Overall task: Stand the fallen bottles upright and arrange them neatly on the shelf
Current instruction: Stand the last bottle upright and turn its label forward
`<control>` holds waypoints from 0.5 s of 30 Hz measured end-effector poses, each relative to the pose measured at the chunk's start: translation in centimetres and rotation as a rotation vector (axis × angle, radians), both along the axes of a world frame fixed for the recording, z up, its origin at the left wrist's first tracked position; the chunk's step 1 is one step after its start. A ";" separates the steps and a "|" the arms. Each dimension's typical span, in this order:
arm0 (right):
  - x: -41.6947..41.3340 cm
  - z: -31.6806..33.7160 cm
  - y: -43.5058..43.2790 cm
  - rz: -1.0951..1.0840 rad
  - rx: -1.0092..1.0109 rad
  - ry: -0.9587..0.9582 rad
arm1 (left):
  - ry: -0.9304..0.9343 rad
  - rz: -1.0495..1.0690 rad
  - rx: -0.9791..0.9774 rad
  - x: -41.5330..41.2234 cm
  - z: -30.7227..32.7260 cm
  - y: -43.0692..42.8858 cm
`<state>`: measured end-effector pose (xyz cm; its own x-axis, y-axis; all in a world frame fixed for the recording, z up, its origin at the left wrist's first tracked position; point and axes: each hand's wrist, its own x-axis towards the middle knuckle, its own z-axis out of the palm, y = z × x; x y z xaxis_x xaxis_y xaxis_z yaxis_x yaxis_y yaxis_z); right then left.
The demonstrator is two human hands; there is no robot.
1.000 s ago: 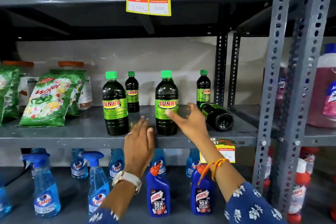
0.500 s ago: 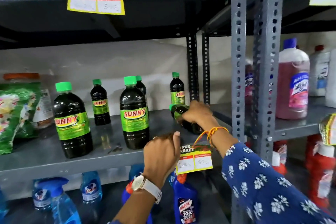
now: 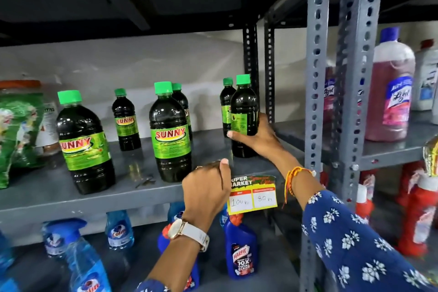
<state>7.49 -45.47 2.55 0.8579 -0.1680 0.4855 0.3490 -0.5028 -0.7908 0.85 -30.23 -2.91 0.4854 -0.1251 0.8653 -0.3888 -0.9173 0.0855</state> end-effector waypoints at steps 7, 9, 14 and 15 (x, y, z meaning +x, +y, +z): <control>-0.4 -0.1 -0.4 0.020 -0.017 0.034 | -0.023 -0.040 -0.060 0.2 -0.4 -0.1; -0.2 -0.1 -0.4 0.082 0.020 0.033 | -0.018 -0.045 -0.055 0.3 -0.5 0.0; 0.0 -0.3 -0.4 0.060 0.005 0.010 | -0.015 -0.032 -0.076 0.3 -0.5 0.0; 0.1 -0.3 -0.4 0.059 0.007 0.015 | -0.018 -0.026 -0.081 0.3 -0.4 0.0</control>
